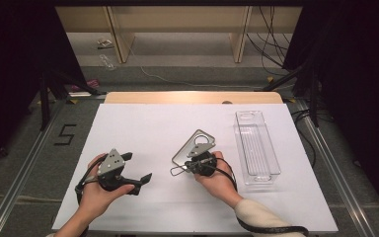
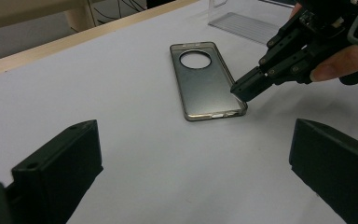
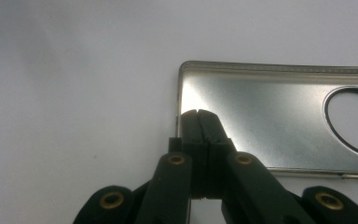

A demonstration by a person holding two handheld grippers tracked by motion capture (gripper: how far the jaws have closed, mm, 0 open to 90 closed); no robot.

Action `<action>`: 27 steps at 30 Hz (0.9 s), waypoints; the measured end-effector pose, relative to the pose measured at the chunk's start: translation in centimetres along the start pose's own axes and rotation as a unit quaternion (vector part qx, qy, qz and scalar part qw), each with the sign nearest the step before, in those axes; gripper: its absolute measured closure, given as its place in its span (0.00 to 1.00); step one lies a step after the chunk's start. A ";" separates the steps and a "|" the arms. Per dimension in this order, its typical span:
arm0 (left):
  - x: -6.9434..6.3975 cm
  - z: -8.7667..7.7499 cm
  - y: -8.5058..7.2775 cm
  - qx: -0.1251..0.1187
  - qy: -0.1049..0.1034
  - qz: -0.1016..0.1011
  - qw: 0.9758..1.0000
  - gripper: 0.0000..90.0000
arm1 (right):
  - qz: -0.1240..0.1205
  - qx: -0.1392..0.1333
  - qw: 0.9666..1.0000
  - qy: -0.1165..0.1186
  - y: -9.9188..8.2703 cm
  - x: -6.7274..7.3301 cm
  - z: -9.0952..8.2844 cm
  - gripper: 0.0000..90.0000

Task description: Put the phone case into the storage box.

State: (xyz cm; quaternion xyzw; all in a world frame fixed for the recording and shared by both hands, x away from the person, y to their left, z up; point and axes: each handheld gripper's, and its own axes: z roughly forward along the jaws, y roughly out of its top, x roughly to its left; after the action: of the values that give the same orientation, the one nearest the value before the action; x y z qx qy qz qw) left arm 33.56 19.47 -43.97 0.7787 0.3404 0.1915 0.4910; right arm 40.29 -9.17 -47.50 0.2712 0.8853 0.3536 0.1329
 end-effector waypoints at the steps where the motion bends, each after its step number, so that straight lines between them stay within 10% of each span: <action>1: 0.0 0.0 0.0 -0.001 -0.001 -0.001 1.000 0.02 | -0.001 0.002 1.000 -0.001 0.1 0.0 0.0 1.00; 27: 0.1 0.2 -0.1 0.008 0.003 0.000 1.000 0.02 | -0.001 0.038 0.999 -0.005 0.1 -0.1 0.7 1.00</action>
State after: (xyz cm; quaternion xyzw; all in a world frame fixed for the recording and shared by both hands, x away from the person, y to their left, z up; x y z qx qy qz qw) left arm 33.69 19.45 -44.15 0.7819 0.3436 0.1915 0.4837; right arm 40.74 -8.77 -47.97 0.2763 0.8978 0.3184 0.1271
